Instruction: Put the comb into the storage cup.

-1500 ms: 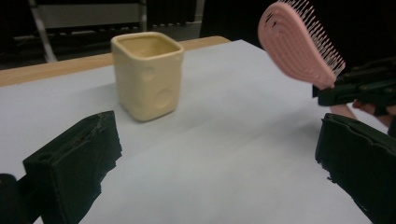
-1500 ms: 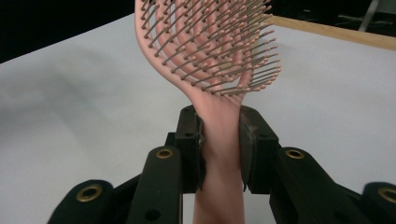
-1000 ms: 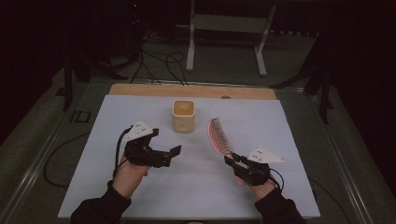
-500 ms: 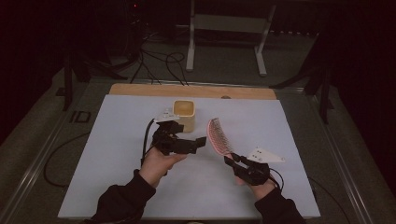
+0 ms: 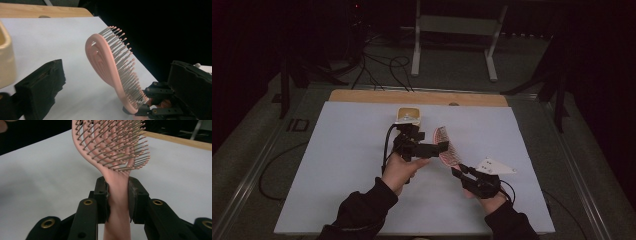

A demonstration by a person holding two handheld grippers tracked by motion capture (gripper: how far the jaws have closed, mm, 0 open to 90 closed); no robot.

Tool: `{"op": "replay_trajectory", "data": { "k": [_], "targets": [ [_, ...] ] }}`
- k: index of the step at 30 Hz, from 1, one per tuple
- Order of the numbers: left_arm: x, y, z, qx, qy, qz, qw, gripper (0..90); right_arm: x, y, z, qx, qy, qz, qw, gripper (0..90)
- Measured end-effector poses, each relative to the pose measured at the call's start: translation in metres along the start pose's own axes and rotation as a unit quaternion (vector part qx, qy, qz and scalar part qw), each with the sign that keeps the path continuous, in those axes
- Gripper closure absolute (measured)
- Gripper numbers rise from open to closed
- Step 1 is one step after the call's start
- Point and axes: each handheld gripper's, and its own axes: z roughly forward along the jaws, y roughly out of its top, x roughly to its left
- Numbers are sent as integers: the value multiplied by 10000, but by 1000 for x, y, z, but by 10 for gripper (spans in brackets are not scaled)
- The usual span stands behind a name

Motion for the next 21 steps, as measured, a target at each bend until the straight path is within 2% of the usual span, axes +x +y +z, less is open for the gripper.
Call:
{"op": "replay_trajectory", "data": {
  "k": [5, 7, 9, 14, 18, 21],
  "targets": [
    [-1, 0, 10, 135, 142, -191, 9996, 26, 0, 0, 0, 5, -43, -24, 10000, 722],
    [-2, -1, 13, 162, 125, -233, 9995, 49, 1, 0, 1, 9, -50, -24, 10000, 722],
    [-3, -1, 15, 145, 103, -265, 9995, 108, 0, 0, 1, 23, -37, -39, 10000, 722],
    [0, -3, 21, 41, -4, -517, 9987, 257, 2, 0, 1, 23, -112, -65, 9999, 721],
    [1, -5, 23, -19, -98, -557, 9984, 368, 2, 0, 2, 27, -130, -96, 9999, 721],
    [2, -7, 23, -97, -79, -572, 9983, 440, 2, 0, 2, 13, -140, -87, 9999, 721]
  ]
}}
